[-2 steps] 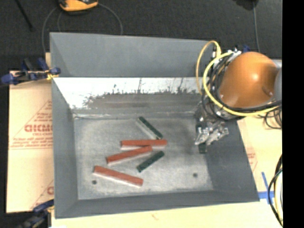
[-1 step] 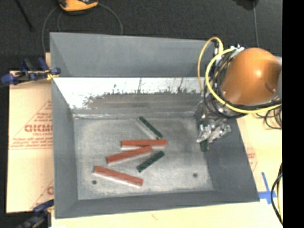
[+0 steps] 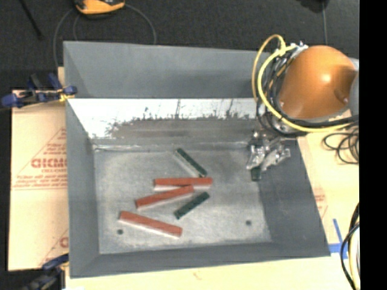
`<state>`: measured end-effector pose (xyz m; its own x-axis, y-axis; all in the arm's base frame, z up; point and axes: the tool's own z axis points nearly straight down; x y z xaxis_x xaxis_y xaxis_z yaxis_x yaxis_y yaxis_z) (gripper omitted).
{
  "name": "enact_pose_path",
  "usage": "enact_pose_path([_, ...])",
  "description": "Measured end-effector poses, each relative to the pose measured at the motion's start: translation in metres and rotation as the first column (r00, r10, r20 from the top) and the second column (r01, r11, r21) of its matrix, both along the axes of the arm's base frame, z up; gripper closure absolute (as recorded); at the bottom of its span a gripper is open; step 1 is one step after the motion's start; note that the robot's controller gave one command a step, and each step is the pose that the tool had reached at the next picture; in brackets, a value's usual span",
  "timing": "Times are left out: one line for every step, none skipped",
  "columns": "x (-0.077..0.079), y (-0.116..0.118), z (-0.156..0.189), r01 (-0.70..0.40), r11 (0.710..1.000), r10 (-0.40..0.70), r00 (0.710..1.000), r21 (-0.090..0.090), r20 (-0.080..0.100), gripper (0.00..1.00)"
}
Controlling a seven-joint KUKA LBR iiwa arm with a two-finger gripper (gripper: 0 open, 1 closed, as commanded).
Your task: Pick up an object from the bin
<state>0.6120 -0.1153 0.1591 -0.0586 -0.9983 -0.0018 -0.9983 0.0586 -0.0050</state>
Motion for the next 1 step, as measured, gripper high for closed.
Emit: enact_pose_path([-0.0135, -0.0195, 0.0361, -0.02, 1.0, 0.02, 1.0, 0.001, -0.004, 1.0])
